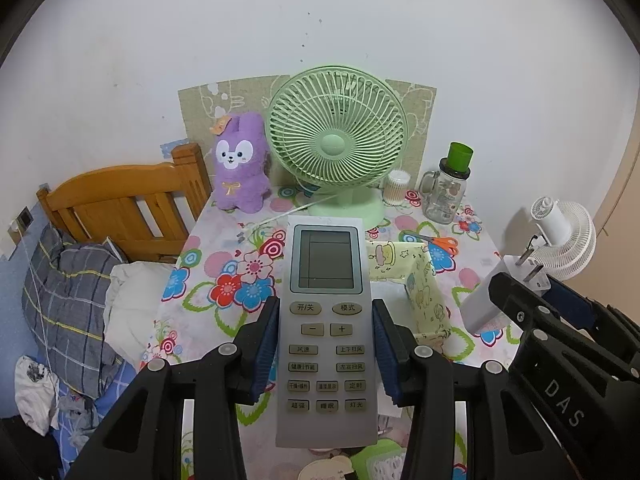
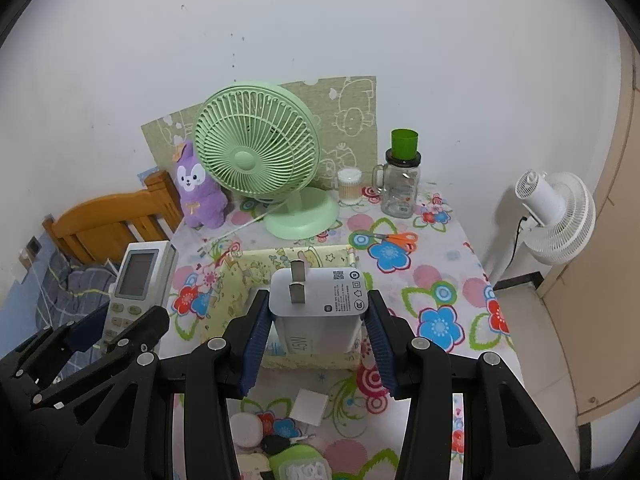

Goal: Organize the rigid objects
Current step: 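Lift the remote and charger and carry both toward the fabric box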

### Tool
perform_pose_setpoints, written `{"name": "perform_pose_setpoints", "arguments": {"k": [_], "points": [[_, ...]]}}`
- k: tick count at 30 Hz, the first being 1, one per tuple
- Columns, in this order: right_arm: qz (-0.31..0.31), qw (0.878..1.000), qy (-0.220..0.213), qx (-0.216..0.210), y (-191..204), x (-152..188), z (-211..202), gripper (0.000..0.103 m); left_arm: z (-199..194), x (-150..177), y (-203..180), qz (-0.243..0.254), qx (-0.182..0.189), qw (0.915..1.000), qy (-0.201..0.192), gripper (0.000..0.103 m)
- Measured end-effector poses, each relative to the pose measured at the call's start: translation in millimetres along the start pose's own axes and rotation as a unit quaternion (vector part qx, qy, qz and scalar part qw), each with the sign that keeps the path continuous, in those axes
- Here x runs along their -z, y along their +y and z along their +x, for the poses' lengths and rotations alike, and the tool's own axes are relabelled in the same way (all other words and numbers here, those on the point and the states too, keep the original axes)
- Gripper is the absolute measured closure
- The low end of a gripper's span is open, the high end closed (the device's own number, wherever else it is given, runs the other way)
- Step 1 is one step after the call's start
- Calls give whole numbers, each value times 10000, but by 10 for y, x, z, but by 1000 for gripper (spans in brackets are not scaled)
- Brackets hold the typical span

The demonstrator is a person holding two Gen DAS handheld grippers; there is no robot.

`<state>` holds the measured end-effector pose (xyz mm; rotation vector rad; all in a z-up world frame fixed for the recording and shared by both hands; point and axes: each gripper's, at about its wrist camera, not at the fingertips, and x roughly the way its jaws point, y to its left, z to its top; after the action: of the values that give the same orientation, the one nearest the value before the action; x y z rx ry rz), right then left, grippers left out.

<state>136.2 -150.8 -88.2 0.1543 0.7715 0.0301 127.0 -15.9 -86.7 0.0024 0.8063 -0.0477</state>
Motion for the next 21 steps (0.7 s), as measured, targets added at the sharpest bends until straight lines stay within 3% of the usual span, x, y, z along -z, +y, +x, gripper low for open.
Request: {"name": "perform_pose_setpoints", "arguments": {"k": [21], "points": [[-11, 9996, 275, -30, 3, -221, 839, 53, 849, -195, -35, 160, -49, 9993, 347, 58]]}}
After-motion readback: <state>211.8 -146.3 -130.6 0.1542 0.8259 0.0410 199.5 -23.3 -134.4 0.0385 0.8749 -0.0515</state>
